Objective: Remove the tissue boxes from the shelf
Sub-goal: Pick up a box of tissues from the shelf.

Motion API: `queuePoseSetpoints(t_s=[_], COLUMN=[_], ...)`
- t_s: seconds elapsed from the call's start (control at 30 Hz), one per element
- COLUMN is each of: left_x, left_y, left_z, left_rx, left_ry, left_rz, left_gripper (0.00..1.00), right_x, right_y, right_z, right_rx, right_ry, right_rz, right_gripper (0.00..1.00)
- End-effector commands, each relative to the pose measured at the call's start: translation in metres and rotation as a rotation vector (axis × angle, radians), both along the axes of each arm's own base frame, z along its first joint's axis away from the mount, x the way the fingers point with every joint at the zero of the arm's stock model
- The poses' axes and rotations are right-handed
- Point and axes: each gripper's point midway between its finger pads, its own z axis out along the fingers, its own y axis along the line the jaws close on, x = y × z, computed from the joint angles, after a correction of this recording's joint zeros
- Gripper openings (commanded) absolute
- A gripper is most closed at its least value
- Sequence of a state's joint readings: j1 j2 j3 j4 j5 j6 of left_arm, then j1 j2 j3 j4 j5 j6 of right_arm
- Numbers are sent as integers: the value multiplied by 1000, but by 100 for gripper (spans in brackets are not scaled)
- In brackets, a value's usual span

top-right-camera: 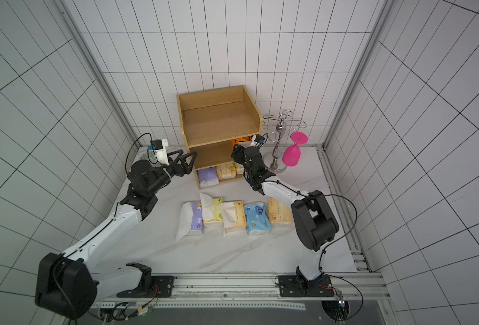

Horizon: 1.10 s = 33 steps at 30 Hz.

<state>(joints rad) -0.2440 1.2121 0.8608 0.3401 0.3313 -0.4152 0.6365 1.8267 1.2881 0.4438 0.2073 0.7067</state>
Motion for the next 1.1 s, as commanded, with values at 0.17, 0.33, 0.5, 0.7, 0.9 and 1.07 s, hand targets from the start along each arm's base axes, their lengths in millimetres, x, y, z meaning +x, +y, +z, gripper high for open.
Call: queuePoseSetpoints(t_s=[0.17, 0.33, 0.5, 0.7, 0.9, 1.07], left_x=[2, 4, 3, 2, 1, 3], left_y=[6, 10, 7, 8, 8, 8], left_z=[-6, -4, -4, -5, -4, -11], left_rx=[-9, -24, -23, -18, -19, -16], left_ry=[6, -1, 0, 3, 13, 43], left_rz=[-15, -15, -37, -34, -26, -8], left_gripper=[95, 95, 95, 95, 95, 95], right_x=[29, 44, 53, 51, 37, 18], right_y=[14, 21, 27, 27, 19, 12], right_z=[7, -1, -10, -9, 0, 1], right_rx=[-7, -20, -41, -68, -94, -105], right_ry=[-67, -70, -57, -67, -75, -54], right_rz=[-64, -83, -88, -73, -55, -25], right_gripper=[85, 84, 69, 36, 6, 0])
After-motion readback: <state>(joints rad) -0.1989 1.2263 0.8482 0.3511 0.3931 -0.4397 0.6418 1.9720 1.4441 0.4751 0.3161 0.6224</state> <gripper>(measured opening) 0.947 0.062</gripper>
